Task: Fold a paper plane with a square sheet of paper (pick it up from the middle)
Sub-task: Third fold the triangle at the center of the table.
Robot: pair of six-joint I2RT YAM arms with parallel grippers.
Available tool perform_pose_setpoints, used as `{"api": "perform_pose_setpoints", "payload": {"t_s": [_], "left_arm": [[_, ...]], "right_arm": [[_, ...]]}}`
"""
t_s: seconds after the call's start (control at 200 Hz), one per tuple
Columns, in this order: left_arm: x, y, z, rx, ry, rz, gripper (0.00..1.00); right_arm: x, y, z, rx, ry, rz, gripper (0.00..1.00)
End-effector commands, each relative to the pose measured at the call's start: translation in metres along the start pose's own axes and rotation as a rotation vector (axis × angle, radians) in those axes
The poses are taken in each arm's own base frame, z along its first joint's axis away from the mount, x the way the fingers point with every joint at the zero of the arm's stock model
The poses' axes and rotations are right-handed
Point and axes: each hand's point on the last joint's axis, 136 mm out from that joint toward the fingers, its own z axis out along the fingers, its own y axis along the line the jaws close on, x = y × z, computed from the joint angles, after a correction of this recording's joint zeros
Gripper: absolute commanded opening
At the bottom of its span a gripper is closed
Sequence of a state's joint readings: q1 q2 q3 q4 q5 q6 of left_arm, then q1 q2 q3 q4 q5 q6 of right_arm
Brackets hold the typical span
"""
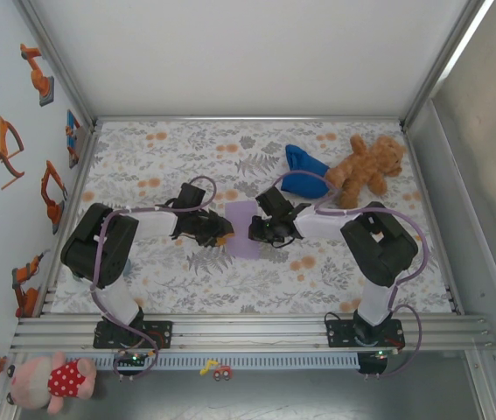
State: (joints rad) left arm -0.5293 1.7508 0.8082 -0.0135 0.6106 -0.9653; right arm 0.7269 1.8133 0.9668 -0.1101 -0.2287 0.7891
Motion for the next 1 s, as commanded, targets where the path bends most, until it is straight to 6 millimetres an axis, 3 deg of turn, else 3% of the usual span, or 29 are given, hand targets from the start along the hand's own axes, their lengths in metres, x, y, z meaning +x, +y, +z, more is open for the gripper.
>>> {"api": "perform_pose_setpoints", "payload": {"t_s": [0.0,0.235,0.441,0.531,0.606,0.811,0.997], "left_arm": [[-0.002,-0.011,0.000,0.034,0.020,0.016,0.22],[-0.001,-0.007,0.001,0.023,0.024,-0.008,0.08],[-0.001,-0.010,-0.004,0.028,0.017,-0.033,0.03],[-0.001,-0.011,-0.006,0.028,0.017,-0.047,0.02],[-0.001,-0.014,-0.008,0.033,0.013,-0.052,0.02],[-0.001,-0.018,-0.012,0.031,0.015,-0.061,0.01],[-0.001,-0.022,-0.013,0.038,0.021,-0.075,0.00]], "right_arm": [[0.005,-0.012,-0.002,0.028,0.000,-0.005,0.16],[-0.020,0.016,-0.027,-0.053,-0.112,-0.112,0.25],[-0.031,0.032,-0.061,-0.096,-0.240,-0.257,0.54],[-0.023,0.031,-0.068,-0.066,-0.266,-0.368,0.64],[-0.015,0.029,-0.070,-0.015,-0.275,-0.467,0.67],[0.008,0.047,-0.070,0.003,-0.279,-0.682,0.65],[0.033,0.072,-0.056,-0.037,-0.255,-0.833,0.64]]}}
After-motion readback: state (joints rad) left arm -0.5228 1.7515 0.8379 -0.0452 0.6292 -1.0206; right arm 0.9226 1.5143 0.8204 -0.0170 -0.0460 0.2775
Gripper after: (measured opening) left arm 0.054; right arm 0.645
